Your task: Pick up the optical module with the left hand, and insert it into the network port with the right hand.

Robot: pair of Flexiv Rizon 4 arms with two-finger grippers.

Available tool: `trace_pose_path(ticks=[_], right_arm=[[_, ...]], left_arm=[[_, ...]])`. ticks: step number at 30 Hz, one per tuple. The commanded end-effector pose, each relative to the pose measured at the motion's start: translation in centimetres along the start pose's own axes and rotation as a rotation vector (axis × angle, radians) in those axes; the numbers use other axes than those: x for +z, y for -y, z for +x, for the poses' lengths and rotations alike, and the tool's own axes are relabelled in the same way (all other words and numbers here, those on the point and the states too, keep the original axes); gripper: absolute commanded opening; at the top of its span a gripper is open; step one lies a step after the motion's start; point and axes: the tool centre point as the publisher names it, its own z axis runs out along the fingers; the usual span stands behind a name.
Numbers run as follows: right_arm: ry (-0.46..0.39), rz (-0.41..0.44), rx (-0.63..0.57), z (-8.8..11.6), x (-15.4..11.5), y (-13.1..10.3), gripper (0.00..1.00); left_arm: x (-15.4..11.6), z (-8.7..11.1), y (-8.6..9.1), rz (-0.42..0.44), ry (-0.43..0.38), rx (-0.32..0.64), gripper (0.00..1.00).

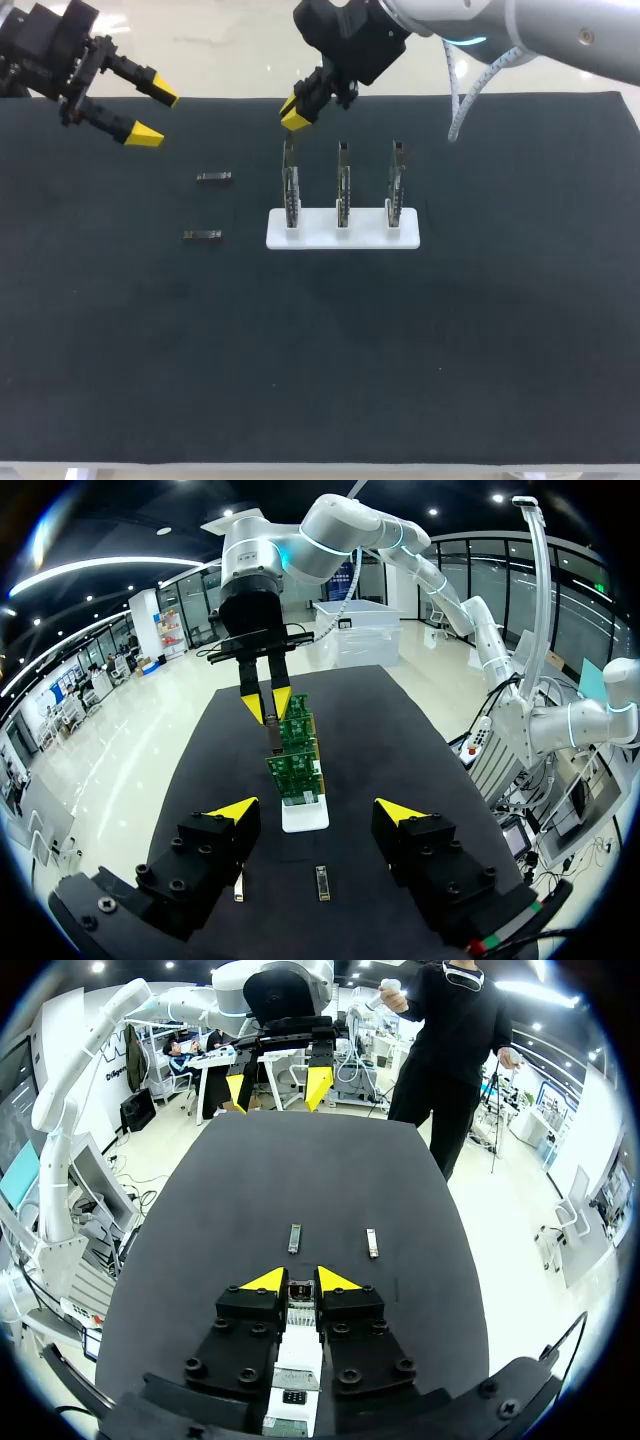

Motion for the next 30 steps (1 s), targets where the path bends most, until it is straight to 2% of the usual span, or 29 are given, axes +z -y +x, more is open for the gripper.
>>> trace_pose_path(ticks=[1, 4, 5, 6, 17, 18, 19, 20, 30], right_arm=[[0.006, 0.001, -0.003, 0.2, 0.1, 0.0, 0.0], [0.025, 0.011, 0.005, 0.2, 0.2, 0.1, 0.0], [0.026, 0.014, 0.004, 0.2, 0.2, 0.1, 0.04], [0.021, 0.012, 0.001, 0.1, 0.1, 0.1, 1.0], [-0.029, -0.004, 0.025, -1.9, -1.5, 0.1, 1.0], [-0.031, -0.002, 0.025, -1.9, -1.6, 0.1, 0.79], [-0.032, -0.001, 0.026, -1.9, -1.6, 0.1, 0.28], [-0.033, -0.001, 0.026, -1.9, -1.6, 0.1, 0.0], [-0.035, 0.018, 0.008, -1.1, 0.0, 0.0, 0.0]], left_arm=[[0.0, 0.0, 0.0, 0.001, -0.003, -0.001, 1.0], [0.0, 0.0, 0.0, 0.001, -0.003, -0.001, 1.0], [0.0, 0.0, 0.0, 0.001, -0.003, -0.001, 1.0], [0.0, 0.0, 0.0, 0.001, -0.003, -0.001, 1.0], [0.0, 0.0, 0.0, 0.001, -0.003, -0.001, 1.0], [0.0, 0.0, 0.0, 0.001, -0.003, -0.001, 1.0], [0.0, 0.0, 0.0, 0.001, -0.003, -0.001, 1.0], [0.0, 0.0, 0.0, 0.001, -0.003, -0.001, 1.0], [0.0, 0.0, 0.0, 0.001, -0.003, -0.001, 1.0]])
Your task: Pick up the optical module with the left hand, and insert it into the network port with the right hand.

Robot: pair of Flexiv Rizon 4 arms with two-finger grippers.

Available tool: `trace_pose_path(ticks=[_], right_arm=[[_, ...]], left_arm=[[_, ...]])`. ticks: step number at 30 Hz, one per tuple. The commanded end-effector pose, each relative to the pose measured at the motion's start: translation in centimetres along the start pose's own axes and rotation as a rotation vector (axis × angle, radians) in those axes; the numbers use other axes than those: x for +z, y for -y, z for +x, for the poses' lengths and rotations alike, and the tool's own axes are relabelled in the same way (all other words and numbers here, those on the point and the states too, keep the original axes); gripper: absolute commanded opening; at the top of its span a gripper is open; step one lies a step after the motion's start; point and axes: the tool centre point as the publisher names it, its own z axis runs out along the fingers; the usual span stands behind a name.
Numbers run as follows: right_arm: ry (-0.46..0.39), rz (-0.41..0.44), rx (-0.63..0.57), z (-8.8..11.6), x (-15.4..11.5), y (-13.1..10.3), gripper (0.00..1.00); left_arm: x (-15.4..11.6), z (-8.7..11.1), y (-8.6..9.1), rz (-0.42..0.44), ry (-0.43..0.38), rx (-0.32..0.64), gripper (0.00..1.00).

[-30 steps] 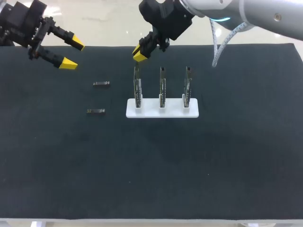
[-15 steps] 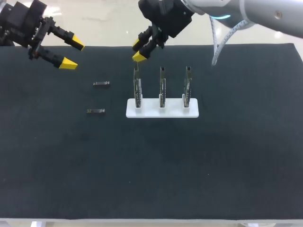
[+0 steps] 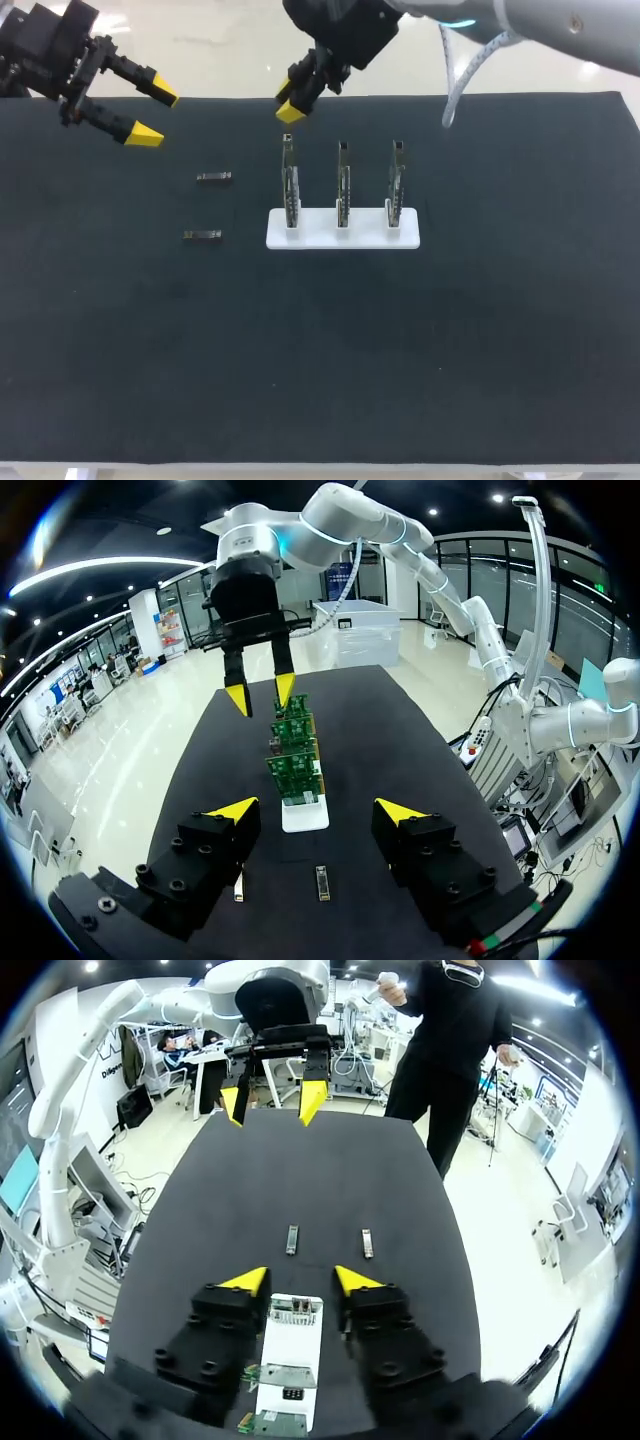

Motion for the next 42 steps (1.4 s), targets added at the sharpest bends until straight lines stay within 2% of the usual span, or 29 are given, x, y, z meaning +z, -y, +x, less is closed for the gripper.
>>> trace_pose_path(ticks=[1, 42], right_arm=[[0.007, 0.011, -0.004, 0.4, 0.9, -0.2, 0.0], [-0.032, -0.008, 0.003, 2.5, 3.3, -0.2, 0.0]], left_arm=[[0.0, 0.0, 0.0, 0.001, -0.003, -0.001, 1.0], [0.0, 0.0, 0.0, 0.001, -0.003, -0.001, 1.0]])
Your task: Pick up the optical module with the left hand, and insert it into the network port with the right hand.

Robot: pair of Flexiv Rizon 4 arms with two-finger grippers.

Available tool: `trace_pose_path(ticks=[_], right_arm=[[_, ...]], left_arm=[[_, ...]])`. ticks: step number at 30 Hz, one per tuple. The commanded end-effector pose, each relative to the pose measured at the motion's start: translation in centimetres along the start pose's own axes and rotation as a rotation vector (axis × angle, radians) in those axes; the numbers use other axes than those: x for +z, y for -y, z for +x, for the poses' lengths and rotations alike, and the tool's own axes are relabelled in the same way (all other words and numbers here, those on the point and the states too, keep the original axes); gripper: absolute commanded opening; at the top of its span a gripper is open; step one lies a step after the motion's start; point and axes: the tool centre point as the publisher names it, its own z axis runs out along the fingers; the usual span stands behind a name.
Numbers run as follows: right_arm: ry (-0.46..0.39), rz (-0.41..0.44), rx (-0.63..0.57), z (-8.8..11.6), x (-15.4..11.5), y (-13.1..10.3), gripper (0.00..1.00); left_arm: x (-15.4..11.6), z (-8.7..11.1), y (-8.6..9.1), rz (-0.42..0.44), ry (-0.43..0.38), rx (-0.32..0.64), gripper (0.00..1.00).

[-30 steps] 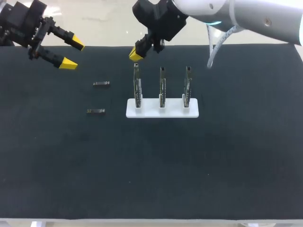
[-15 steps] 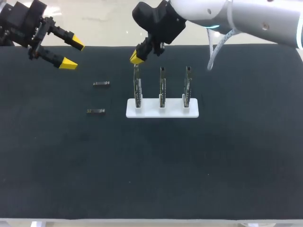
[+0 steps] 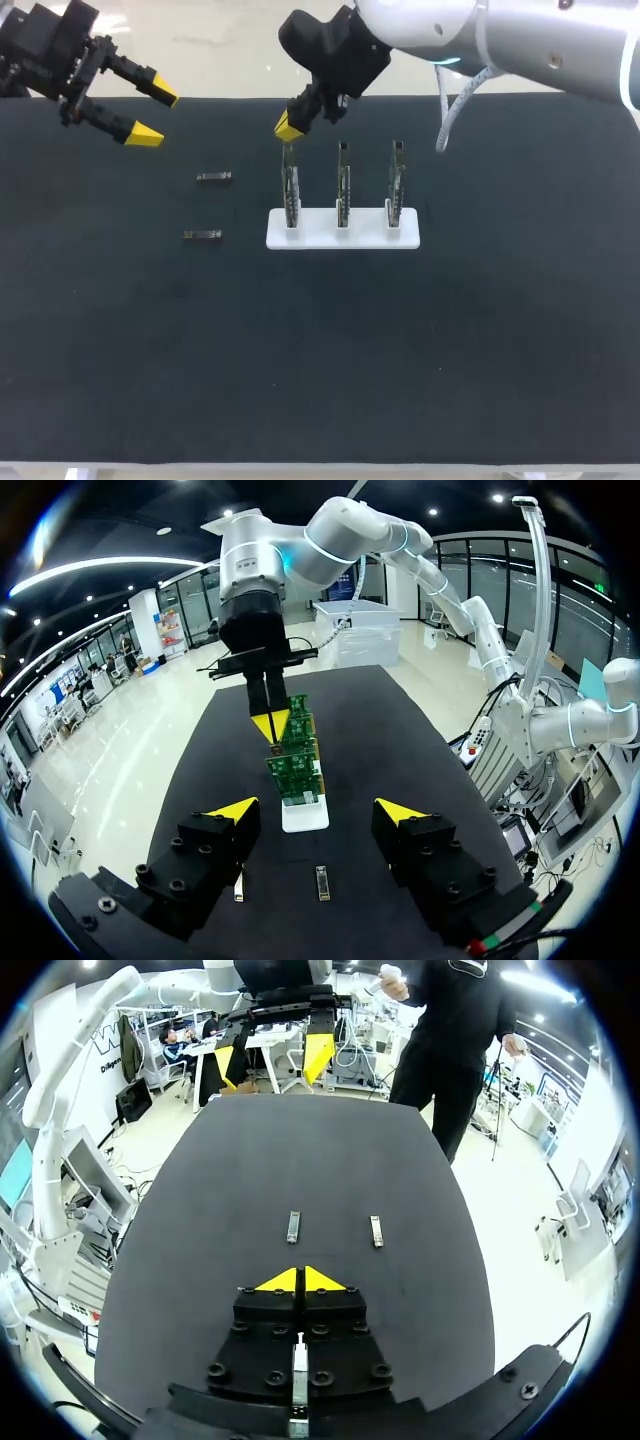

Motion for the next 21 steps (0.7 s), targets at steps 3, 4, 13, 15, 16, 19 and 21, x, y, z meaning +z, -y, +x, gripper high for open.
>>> trace_pose_path(ticks=[3, 4, 13, 15, 16, 19, 21], right_arm=[[-0.009, -0.001, 0.0, 0.4, 0.6, 0.0, 0.0], [-0.009, -0.001, -0.001, 0.4, 0.6, 0.0, 0.0], [-0.005, -0.001, -0.007, 1.0, 1.0, 0.0, 0.0], [-0.003, 0.0, -0.009, 1.0, 1.0, 0.0, 0.0], [-0.003, 0.001, -0.01, 1.0, 1.0, 0.0, 0.0], [-0.009, -0.002, -0.019, 0.4, 0.2, 0.2, 0.0], [-0.004, -0.009, -0.025, 0.0, -0.5, 0.4, 0.0]], left_arm=[[0.0, 0.0, 0.0, 0.001, -0.003, -0.001, 1.0], [0.0, 0.0, 0.0, 0.001, -0.003, -0.001, 1.0], [0.0, 0.0, 0.0, 0.001, -0.003, -0.001, 1.0], [0.0, 0.0, 0.0, 0.001, -0.003, -0.001, 1.0], [0.0, 0.0, 0.0, 0.001, -0.003, -0.001, 1.0], [0.0, 0.0, 0.0, 0.001, -0.003, -0.001, 1.0], [0.0, 0.0, 0.0, 0.001, -0.003, -0.001, 1.0]])
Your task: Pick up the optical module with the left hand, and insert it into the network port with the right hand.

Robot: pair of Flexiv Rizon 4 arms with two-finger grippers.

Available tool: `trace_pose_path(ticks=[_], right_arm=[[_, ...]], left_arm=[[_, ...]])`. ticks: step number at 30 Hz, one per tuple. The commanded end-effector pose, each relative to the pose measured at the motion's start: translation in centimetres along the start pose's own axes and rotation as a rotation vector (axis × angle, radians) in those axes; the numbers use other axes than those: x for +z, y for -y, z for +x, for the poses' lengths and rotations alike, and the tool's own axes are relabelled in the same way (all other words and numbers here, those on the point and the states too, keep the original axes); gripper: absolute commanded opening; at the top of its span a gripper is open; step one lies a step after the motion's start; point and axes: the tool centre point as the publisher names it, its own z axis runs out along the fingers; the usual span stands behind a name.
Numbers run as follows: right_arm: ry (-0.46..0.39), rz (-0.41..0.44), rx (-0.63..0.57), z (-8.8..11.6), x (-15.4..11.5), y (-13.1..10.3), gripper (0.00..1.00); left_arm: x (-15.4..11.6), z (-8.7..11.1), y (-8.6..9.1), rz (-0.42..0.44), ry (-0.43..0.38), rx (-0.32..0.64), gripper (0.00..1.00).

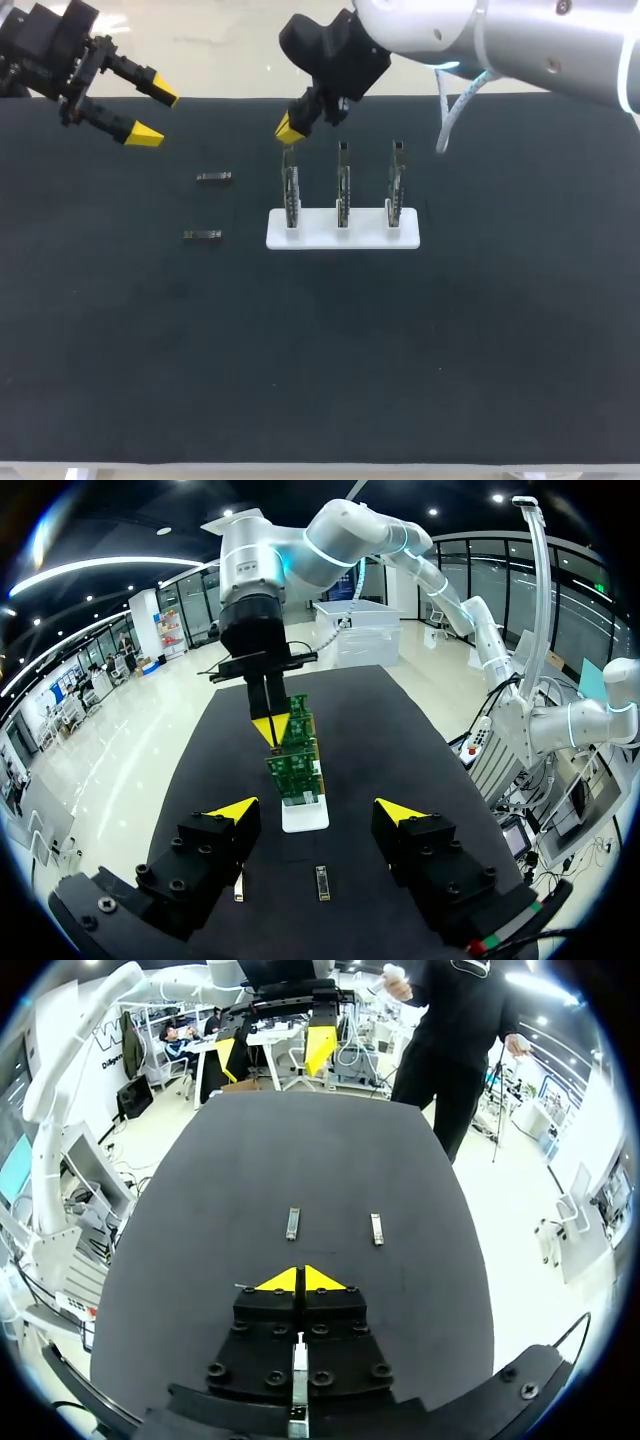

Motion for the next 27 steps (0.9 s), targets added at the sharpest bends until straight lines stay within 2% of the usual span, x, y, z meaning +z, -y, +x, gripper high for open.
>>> trace_pose_path(ticks=[1, 6, 13, 18, 27], right_arm=[[0.002, -0.011, -0.005, -0.5, -1.2, 0.3, 0.0], [0.027, -0.015, -0.01, -0.7, -3.1, 0.7, 0.0], [0.051, 0.023, -0.004, 0.5, -5.4, 0.7, 0.0], [0.047, 0.026, -0.005, 1.9, -7.7, 0.2, 0.0], [0.061, 0.017, -0.029, 5.9, -11.7, -1.2, 0.0]], left_arm=[[0.0, 0.0, 0.0, 0.001, -0.003, -0.001, 1.0], [0.0, 0.0, 0.0, 0.001, -0.003, -0.001, 1.0], [0.0, 0.0, 0.0, 0.001, -0.003, -0.001, 1.0], [0.0, 0.0, 0.0, 0.001, -0.003, -0.001, 1.0], [0.0, 0.0, 0.0, 0.001, -0.003, -0.001, 1.0]])
